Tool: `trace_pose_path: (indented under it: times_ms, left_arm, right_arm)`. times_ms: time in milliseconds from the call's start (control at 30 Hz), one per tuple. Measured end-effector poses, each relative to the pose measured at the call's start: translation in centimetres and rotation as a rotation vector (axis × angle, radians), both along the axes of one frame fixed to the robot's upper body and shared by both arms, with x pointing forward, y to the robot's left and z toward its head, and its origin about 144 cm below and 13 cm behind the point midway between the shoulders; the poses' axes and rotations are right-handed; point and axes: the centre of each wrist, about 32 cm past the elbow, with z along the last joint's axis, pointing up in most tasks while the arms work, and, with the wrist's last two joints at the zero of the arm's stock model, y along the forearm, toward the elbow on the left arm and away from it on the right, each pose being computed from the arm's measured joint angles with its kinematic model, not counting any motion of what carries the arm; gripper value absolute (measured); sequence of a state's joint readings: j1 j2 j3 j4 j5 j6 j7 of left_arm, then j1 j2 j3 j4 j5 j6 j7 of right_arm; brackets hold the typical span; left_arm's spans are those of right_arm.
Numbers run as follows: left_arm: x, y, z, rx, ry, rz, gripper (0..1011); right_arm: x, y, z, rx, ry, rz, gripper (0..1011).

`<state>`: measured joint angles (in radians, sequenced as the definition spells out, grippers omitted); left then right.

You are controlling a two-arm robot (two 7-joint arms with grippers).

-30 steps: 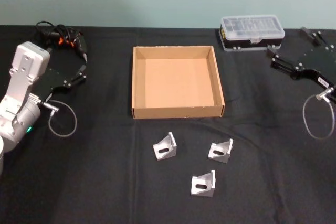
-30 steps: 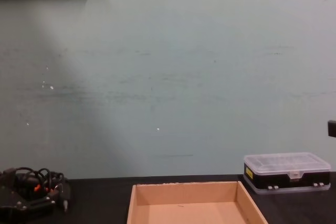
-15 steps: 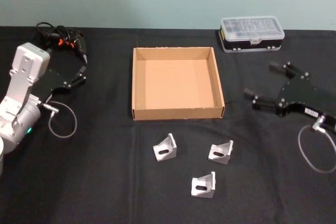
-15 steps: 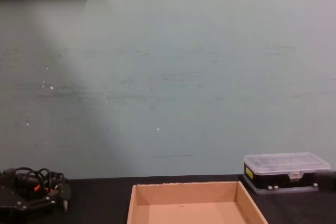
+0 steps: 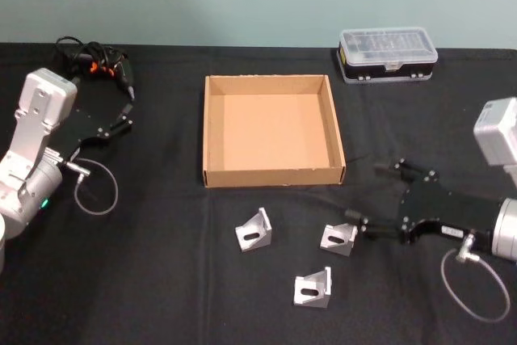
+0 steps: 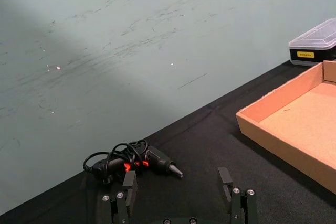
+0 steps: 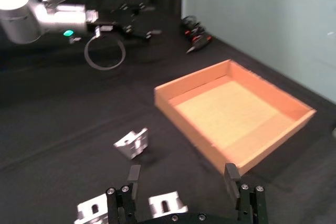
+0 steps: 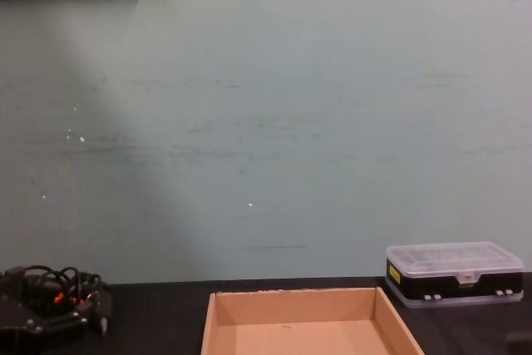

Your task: Use one hand to pick up the angle iron from the table and place it into the box.

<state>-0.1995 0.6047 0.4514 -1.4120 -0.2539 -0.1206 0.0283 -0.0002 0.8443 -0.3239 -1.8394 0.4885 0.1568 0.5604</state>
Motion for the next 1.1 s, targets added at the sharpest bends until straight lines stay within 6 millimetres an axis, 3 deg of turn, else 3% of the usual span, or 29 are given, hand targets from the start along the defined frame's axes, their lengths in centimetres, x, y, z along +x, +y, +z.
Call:
trace_pose_path:
  times_ms: [1100]
  left_arm:
    - [0.0,0.0,0.0,0.0,0.0,0.0,1000]
  right_arm:
    - [2.6,0.1,-2.5,-0.131,0.095,0.103,1004]
